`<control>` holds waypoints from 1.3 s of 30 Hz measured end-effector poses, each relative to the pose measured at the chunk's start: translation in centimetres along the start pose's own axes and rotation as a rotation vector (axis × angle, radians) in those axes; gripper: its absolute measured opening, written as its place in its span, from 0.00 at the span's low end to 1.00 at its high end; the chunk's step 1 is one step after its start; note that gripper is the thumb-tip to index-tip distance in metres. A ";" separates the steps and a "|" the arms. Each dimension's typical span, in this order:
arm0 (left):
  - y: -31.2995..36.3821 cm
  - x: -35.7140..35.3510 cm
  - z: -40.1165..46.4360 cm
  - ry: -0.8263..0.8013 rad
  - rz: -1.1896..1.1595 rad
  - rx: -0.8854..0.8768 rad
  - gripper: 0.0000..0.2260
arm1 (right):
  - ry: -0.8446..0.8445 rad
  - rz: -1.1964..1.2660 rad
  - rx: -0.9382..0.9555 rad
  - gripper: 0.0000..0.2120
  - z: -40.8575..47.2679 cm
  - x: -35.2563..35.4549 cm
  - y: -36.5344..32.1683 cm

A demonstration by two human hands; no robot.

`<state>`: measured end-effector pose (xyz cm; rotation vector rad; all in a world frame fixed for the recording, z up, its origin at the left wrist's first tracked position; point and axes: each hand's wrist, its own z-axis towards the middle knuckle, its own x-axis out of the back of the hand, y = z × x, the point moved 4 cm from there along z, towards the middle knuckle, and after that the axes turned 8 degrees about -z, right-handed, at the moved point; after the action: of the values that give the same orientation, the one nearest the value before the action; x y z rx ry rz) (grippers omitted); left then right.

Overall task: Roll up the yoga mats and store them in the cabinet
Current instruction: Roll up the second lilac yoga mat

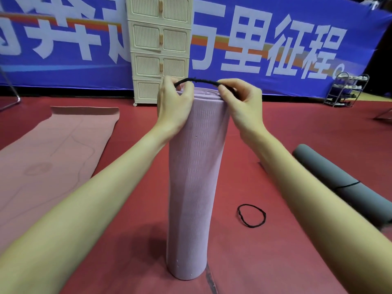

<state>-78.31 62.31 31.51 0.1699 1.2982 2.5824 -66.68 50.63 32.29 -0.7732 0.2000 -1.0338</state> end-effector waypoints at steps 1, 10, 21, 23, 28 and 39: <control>0.1 -0.1 -0.1 0.002 0.003 -0.012 0.04 | 0.042 0.003 0.008 0.05 -0.6 0.0 0.2; -0.2 0.7 -0.5 0.025 -0.117 -0.009 0.09 | -0.170 -0.007 0.035 0.15 -1.8 -0.1 -0.5; -0.2 1.9 -0.3 -0.115 -0.798 0.309 0.07 | 0.063 -0.214 0.144 0.20 -2.5 -1.0 0.0; -1.0 1.8 -0.1 -0.107 -0.827 0.292 0.07 | 0.146 -0.200 0.172 0.18 -3.0 -1.2 0.3; -3.4 2.0 -1.0 -0.088 -0.720 0.222 0.10 | 0.202 -0.260 0.247 0.14 -4.0 -0.8 1.8; -6.7 1.4 -3.3 0.076 -0.312 0.113 0.07 | 0.301 0.122 -0.172 0.05 -6.8 -1.2 5.4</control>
<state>-79.20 64.03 24.15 -0.1051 1.3747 2.2757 -66.94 49.85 23.54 -0.7472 0.5939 -1.0224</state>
